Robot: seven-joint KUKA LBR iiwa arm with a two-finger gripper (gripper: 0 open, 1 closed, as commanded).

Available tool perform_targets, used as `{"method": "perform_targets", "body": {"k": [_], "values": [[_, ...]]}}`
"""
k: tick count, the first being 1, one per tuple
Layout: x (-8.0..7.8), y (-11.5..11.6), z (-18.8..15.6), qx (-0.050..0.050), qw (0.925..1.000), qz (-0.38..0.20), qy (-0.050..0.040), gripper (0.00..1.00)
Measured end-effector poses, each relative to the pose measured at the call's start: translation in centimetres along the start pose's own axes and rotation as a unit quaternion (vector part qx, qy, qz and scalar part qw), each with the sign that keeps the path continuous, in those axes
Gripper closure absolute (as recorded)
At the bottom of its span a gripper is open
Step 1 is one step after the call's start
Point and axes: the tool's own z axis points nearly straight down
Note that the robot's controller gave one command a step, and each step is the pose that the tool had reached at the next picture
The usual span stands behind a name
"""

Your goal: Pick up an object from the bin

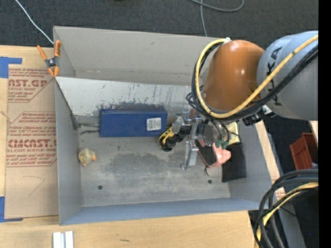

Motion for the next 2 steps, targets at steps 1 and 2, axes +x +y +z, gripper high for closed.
{"method": "perform_targets", "body": {"k": [1,2], "values": [[-0.2,0.0,-0.5,0.000,1.0000,0.000,-0.0039,0.00],[-0.9,-5.6,7.5,0.000,0.9994,0.033,-0.0041,0.00]]}}
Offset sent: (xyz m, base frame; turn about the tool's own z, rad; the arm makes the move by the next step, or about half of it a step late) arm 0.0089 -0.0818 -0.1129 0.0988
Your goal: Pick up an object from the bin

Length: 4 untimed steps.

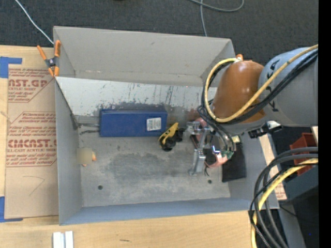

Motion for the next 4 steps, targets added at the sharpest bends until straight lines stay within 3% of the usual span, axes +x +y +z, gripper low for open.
{"method": "perform_targets", "body": {"k": [1,2,3,4], "values": [[1.3,-2.4,4.9,0.001,0.9988,0.049,0.0031,0.00],[1.6,-1.8,4.9,0.000,0.9984,0.057,0.0033,0.00],[0.4,-3.3,5.3,0.000,0.9919,0.127,0.0015,0.00],[-2.3,-8.7,-3.9,-0.001,0.9982,-0.060,0.0045,0.00]]}}
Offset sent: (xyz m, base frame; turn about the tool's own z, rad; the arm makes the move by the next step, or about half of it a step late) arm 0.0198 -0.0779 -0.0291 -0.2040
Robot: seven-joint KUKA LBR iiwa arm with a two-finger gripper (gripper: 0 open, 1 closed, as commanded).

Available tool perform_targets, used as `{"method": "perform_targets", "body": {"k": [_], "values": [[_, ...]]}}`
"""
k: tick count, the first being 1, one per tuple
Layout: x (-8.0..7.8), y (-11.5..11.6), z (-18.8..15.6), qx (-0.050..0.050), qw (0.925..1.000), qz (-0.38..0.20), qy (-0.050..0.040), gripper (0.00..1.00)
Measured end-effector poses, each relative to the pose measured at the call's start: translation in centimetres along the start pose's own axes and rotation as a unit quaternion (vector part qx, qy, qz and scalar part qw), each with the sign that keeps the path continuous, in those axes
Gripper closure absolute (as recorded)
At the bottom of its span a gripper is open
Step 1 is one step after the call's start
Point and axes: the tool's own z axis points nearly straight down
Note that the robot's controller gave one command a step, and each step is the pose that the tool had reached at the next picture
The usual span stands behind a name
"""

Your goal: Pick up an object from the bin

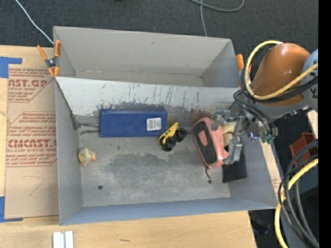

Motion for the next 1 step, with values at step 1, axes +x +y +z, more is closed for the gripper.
{"method": "perform_targets", "body": {"k": [1], "values": [[-0.78,-1.38,5.27,0.001,0.9962,0.087,-0.0062,0.00]]}}
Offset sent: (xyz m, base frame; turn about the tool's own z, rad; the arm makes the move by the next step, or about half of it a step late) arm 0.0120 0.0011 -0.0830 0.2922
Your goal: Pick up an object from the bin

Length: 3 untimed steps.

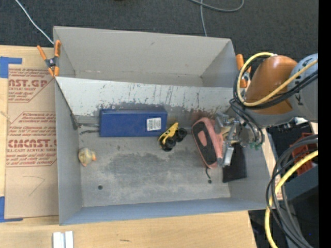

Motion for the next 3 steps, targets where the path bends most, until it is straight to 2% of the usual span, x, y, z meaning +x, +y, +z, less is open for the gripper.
{"method": "perform_targets", "body": {"k": [1,2,3], "values": [[0.2,0.3,-0.7,0.002,0.9996,0.028,0.0010,0.00],[0.6,-2.0,2.2,-0.004,0.9968,0.080,0.0086,0.00],[0.4,-2.2,2.1,-0.002,0.9969,0.079,0.0050,0.00]]}}
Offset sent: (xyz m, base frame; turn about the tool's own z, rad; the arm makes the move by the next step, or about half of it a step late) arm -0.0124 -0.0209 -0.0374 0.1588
